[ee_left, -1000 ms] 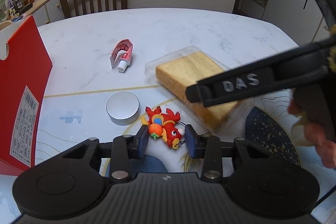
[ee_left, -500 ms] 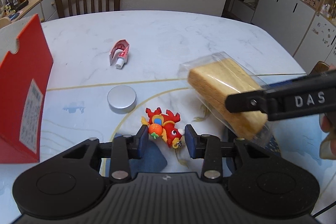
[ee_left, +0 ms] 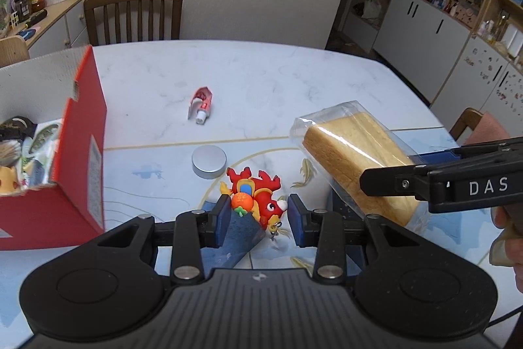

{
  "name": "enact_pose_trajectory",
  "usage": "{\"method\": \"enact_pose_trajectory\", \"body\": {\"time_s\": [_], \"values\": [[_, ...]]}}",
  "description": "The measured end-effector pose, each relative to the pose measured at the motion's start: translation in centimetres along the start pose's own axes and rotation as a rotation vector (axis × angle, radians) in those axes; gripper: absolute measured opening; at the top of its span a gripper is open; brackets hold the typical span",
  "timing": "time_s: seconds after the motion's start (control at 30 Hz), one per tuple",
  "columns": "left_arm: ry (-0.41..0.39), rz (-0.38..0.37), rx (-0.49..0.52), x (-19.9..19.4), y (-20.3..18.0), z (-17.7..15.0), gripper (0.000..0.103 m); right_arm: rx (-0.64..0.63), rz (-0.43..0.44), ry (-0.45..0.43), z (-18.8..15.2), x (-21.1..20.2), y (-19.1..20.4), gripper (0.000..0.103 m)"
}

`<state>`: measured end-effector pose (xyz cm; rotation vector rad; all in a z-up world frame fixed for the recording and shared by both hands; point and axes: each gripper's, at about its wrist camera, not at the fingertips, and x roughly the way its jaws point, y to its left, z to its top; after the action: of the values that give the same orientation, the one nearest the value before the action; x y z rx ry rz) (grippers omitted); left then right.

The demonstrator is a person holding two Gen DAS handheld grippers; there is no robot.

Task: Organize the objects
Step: 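Carry the bread and dragon keyring over into the red box with both tools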

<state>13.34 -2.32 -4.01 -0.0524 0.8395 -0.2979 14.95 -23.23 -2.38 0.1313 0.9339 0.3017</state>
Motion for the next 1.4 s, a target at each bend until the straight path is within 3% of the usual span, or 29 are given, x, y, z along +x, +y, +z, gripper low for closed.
{"method": "enact_pose_trajectory", "body": {"time_s": [0.17, 0.43, 0.97, 1.4], "values": [[-0.009, -0.053, -0.004, -2.4, 1.7, 0.5, 0.036, -0.005, 0.002, -0.033, 0.4, -1.5, 2.5, 0.073], [-0.05, -0.078, 0.044, -6.2, 5.3, 1.7, 0.036, -0.023, -0.008, -0.048, 1.4, -2.1, 7.1, 0.073], [-0.117, 0.007, 0.069, -12.4, 17.0, 4.2, 0.036, -0.126, -0.017, -0.09, 3.7, -1.0, 18.1, 0.073], [-0.091, 0.118, 0.039, -13.2, 26.0, 4.7, 0.036, -0.229, -0.007, -0.082, 6.0, 2.6, 25.6, 0.073]]}}
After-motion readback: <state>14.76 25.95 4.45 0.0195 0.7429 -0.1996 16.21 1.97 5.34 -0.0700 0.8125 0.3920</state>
